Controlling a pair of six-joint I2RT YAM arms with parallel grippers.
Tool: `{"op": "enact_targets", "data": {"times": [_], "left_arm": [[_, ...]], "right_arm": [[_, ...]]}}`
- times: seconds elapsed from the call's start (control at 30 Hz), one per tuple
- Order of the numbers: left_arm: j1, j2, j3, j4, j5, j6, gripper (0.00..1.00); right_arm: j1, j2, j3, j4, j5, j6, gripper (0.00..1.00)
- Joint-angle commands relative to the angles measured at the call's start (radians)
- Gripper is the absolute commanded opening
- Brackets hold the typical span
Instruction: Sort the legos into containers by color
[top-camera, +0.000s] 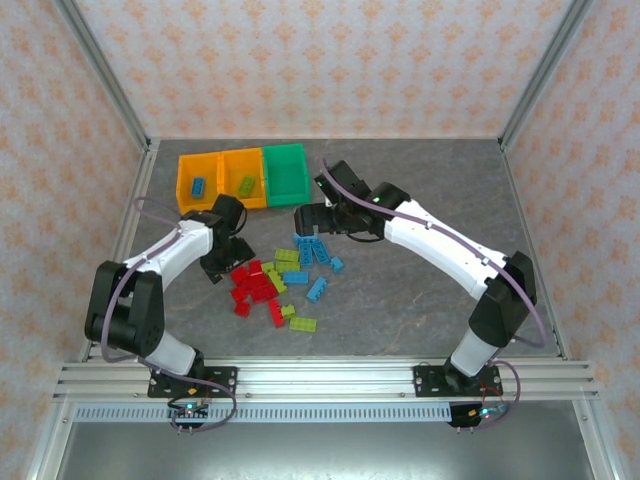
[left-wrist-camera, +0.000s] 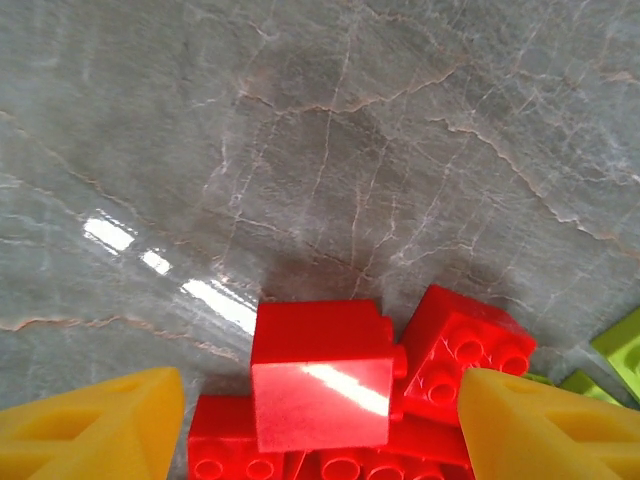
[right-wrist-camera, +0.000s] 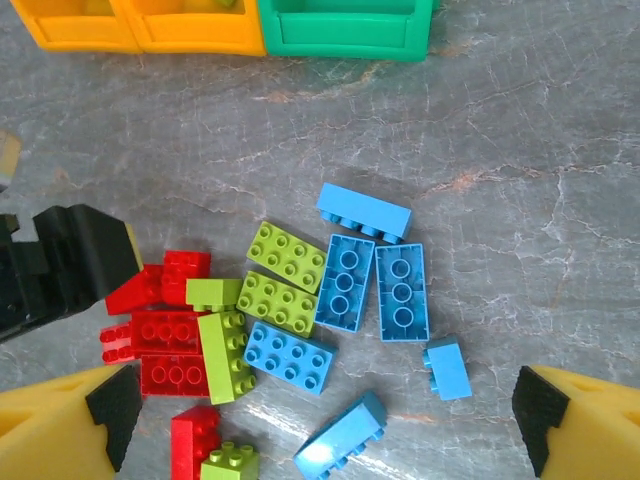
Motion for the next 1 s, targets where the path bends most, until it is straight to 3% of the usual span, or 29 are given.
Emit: {"op": "enact_targets", "data": {"times": [0.0,0.37,0.6,0.8,0.97], "left_arm": [[0.004,0.029,-0.015,0.030,0.009,-0.029,0.73],[0.004,0.058,-0.107,0.041,0.014,-0.041,0.62],[0.004,0.029,-0.111,0.029,-0.017,-0.048,0.37],[-0.004,-0.083,0.146,-0.053,-0.028,0.031,0.31],[-0.046,0.054,0.491,-0.067,-0.014,0.115,0.32]], "right_arm": [[-0.009,-0.043,0.006,-0.050,0.037,-0.056,0.98],[-0.009,-0.037,0.006,-0.084,0.015,-0.125,0.99],[-0.009,-0.014,0.042,-0.096,-0.025,-0.163,0.99],[-0.009,-0.063,-0.011,0.000,-0.273,-0.284,0.98],[-0.009,-0.110,-0.093,0.129,-0.232,-0.321,0.98]]}}
